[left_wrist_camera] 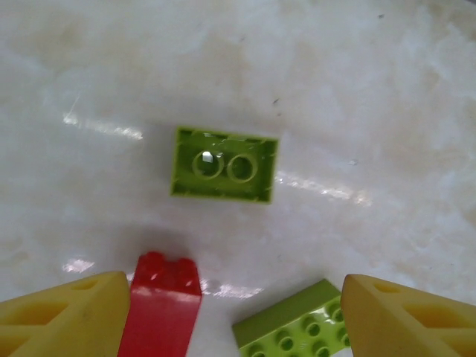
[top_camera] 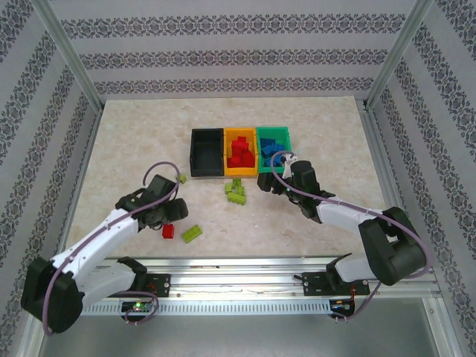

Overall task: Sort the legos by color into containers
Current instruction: Pick up the lego from the bottom-left of the table.

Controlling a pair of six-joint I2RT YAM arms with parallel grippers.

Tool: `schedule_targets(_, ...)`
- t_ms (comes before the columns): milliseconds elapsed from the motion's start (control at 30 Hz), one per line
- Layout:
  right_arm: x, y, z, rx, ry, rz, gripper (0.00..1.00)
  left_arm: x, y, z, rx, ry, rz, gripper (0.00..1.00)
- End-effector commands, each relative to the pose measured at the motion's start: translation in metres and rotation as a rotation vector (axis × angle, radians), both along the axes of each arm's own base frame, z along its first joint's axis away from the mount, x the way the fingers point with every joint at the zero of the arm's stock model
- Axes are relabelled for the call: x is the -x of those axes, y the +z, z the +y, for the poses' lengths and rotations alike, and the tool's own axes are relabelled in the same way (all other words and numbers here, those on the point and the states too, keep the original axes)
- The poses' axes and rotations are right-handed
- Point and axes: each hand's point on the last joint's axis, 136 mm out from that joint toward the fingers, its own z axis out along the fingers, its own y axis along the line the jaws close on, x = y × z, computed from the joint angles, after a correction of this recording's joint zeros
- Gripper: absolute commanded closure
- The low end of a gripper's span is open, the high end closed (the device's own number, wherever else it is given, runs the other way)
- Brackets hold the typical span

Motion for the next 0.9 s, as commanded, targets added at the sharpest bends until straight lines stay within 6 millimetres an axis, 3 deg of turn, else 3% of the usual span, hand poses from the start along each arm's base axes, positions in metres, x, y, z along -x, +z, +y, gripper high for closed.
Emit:
schedule_targets(0, -0.002, 0.011, 0.011, -0.035, 0.026, -0.021, 0.23, 0.01, -0.009, 0.01, 0.034, 0.104, 0.021, 0.26)
schedule_targets(300, -0.002, 0.009, 0.011, -0.025, 0.025, -0.016, 0.23, 0.027, -0.032, 0.015, 0.015, 0.143, 0.13, 0.29)
schedule_targets(633, -0.004, 0.007, 0.01, -0.021, 0.025, -0.004, 0.23, 0.031, -0.05, 0.008, 0.007, 0.089, 0.215, 0.34)
schedule_targets(867, -0.005, 0.005, 0.009, -0.014, 0.021, -0.001, 0.22, 0.026, -0.056, -0.004, 0.06, 0.06, 0.208, 0.49)
